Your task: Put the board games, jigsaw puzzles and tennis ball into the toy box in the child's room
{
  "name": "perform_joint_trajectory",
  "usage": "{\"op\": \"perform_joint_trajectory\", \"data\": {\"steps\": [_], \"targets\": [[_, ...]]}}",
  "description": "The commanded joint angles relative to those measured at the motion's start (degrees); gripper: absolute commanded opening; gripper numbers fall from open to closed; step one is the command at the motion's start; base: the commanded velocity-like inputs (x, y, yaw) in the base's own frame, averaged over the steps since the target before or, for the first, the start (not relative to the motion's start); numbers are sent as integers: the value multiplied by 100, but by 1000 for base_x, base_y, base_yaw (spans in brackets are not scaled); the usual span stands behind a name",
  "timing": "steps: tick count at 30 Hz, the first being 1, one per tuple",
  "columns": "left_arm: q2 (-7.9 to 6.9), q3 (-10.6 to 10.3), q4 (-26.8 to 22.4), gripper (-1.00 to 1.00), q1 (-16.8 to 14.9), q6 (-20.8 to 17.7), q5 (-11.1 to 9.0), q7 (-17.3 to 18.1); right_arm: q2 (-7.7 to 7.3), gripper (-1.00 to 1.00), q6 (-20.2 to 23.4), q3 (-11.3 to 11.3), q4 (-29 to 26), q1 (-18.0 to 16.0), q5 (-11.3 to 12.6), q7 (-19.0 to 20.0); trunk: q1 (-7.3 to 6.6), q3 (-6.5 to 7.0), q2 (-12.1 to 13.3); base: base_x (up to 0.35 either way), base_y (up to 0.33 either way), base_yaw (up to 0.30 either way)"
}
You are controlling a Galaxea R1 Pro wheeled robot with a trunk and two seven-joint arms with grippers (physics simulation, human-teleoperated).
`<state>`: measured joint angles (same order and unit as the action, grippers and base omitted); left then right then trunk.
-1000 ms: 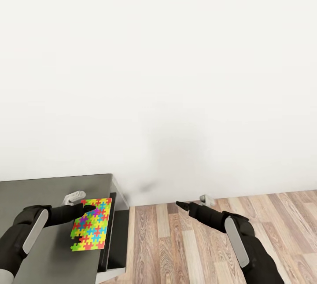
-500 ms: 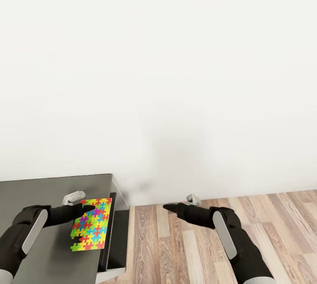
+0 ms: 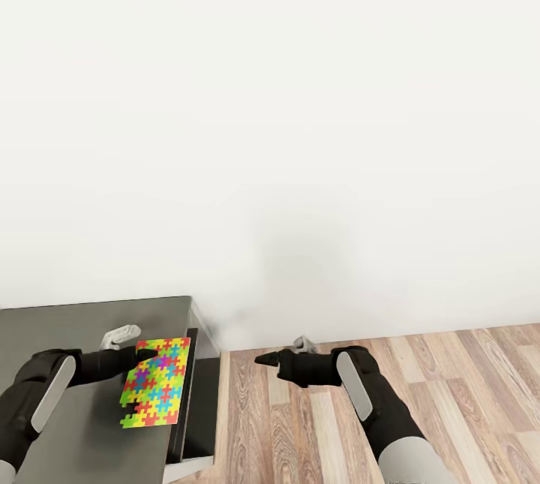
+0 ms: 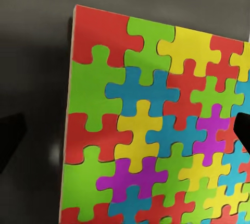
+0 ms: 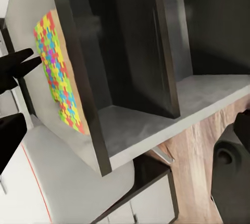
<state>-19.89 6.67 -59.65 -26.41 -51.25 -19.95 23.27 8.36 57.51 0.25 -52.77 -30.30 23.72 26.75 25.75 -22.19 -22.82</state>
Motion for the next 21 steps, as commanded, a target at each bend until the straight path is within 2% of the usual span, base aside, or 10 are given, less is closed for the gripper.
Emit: {"op": "perform_joint_trajectory", "data": {"steps": [1, 11, 21], "targets": [[-1, 10, -3, 100, -4, -33, 11, 28, 10, 100, 19, -6, 22, -14, -42, 41, 3, -9, -10, 0, -5, 0], [-3, 10, -3, 100, -4, -34, 9, 29, 161, 100, 20, -4, 128, -94, -35, 43, 3, -9, -10, 0, -64, 0], [1, 10, -3, 100, -4, -34, 9, 29, 163, 100, -151, -24, 152, -124, -26, 50, 3, -9, -10, 0, -19, 0]]}}
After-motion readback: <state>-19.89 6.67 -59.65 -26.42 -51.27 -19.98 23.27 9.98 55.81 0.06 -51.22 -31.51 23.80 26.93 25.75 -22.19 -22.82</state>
